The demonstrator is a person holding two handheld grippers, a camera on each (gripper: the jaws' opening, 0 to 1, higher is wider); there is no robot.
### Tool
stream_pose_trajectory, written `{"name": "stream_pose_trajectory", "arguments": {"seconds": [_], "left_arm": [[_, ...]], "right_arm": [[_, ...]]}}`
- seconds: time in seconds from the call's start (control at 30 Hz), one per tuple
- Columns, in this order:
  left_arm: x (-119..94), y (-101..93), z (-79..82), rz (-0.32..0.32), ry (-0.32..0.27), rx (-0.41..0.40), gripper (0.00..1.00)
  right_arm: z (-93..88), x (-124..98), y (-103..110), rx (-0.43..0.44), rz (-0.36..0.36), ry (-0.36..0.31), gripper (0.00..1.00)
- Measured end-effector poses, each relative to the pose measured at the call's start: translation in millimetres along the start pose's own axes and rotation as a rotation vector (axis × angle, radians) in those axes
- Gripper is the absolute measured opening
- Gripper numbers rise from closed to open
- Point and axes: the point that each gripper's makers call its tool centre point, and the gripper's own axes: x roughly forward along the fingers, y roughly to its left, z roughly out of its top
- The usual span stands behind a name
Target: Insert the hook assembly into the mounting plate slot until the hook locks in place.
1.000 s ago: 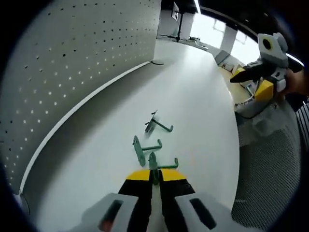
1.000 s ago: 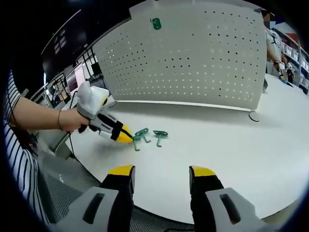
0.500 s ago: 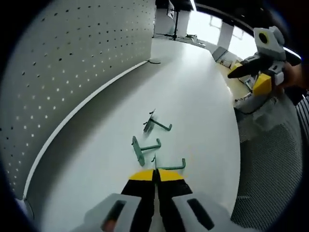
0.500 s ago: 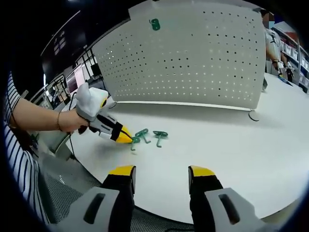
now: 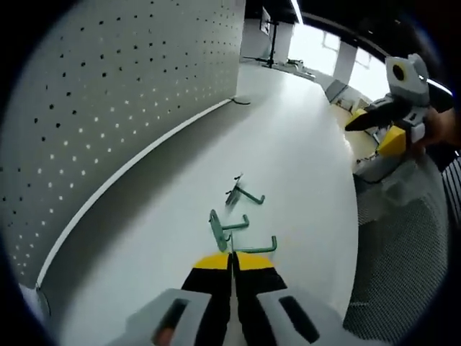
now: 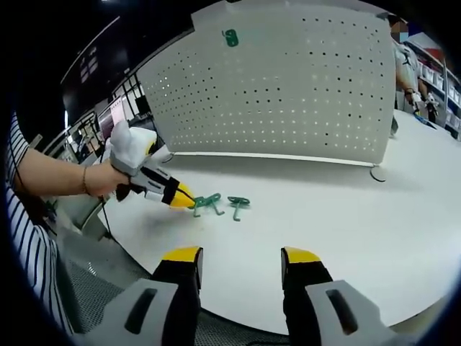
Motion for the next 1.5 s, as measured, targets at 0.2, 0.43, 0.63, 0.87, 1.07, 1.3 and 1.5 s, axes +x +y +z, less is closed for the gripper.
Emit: {"name": "stream_pose_trajectory", "arguments": {"seconds": [0.2,0.43,0.63,0.87,1.07,1.3,1.5], "left_arm": [[-18.3,8.2,18.0,0.032,-0.045,-0.007,0.01],[-39.9,12.7,38.0,0.059,-0.127,-0.061,0.01],[-59.6,11.9,48.2,0.072,-0.200,-0.138,0.01],[-80.0,9.6,57.6,0.085,-0.268,-0.187,0.01],[-91.2,-3.8,63.2,0.076,-0.308,-0.220,0.01],[-101.6,-15.4,70.2,0.060,-0.364,-0.267,0.01],[-108.9,-25.6,76.8,0.041,-0.412,-0.305,0.01]], "right_arm": [[2.0,-0.2,-1.3,0.027,0.003,-0.007,0.41],[7.3,-0.7,1.7,0.046,0.016,-0.026,0.41],[14.4,-0.5,6.6,0.083,0.035,-0.051,0.41],[30.6,2.9,26.8,0.093,0.078,-0.083,0.41],[53.6,7.4,53.9,0.069,0.142,-0.122,0.40],[72.8,17.6,85.5,0.070,0.226,-0.147,0.36],[85.8,25.9,103.7,0.137,0.278,-0.168,0.32]]}}
